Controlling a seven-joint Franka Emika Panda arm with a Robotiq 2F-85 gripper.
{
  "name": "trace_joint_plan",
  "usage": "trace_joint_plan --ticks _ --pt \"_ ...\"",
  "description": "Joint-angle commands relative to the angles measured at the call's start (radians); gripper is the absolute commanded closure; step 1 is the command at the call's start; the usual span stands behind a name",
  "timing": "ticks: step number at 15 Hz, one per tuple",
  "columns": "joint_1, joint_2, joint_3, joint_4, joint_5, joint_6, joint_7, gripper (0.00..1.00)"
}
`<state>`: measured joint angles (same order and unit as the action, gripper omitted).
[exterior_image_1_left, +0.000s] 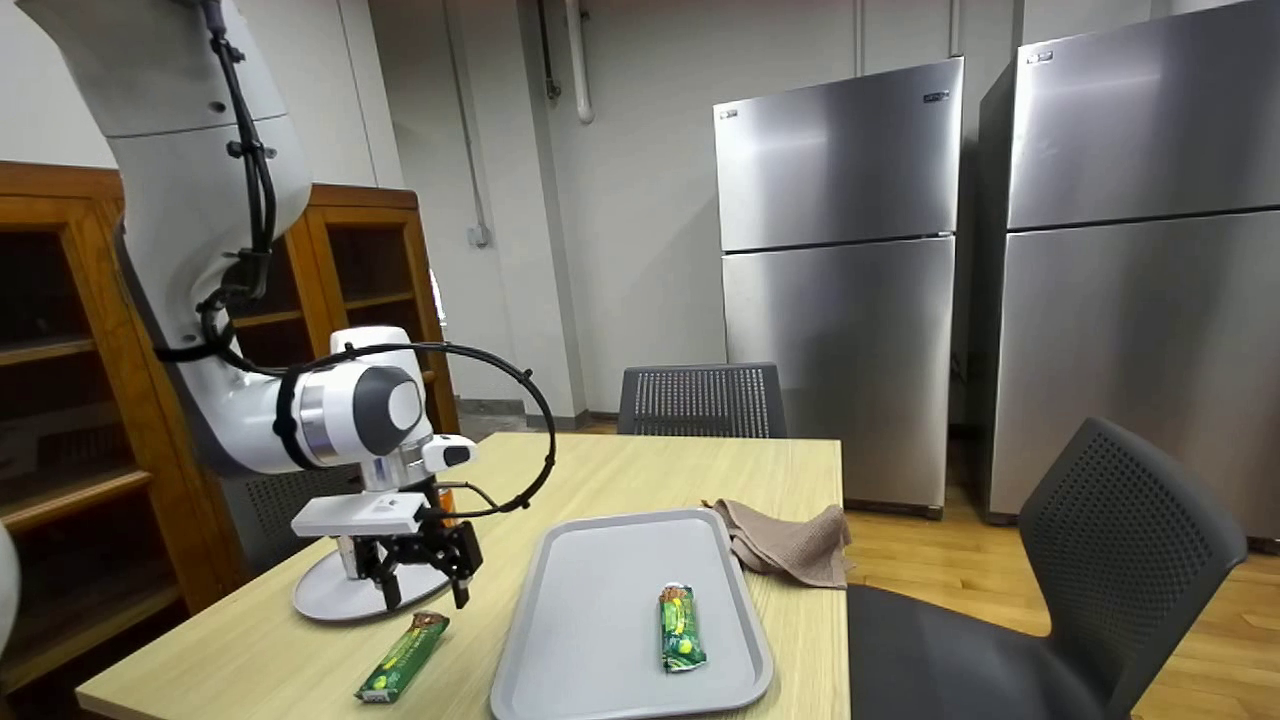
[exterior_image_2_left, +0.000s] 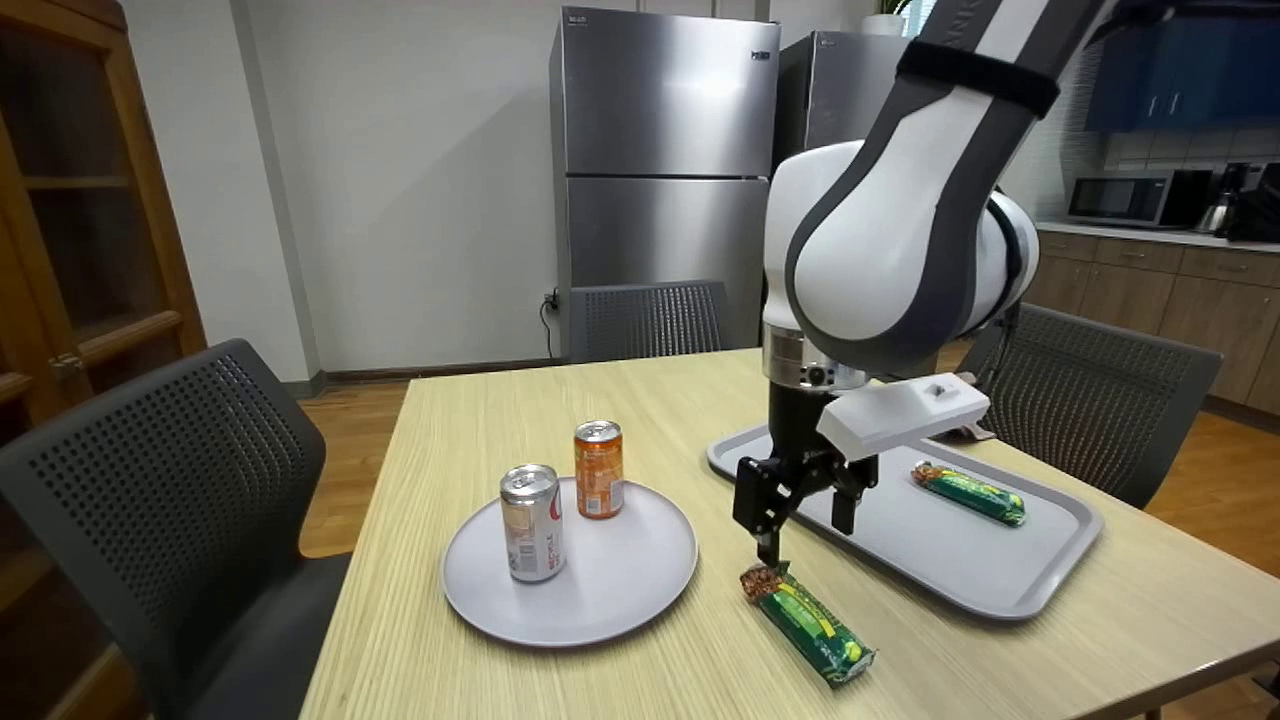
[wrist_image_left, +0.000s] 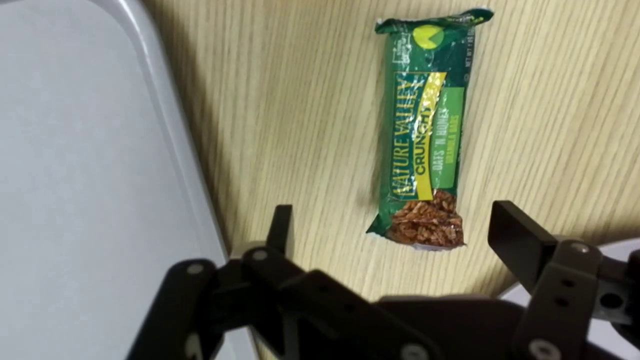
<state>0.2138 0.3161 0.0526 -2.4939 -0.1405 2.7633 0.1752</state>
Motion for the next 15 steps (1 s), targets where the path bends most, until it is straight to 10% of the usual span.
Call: trace_joint_plan --ticks 1,15 --pt "-0.059 -0.068 0.006 -0.022 0.039 -0.03 -0.064 0.0" --pt "-0.265 -0.126 -0.01 -0.019 0.144 -0.029 -0.358 0.0"
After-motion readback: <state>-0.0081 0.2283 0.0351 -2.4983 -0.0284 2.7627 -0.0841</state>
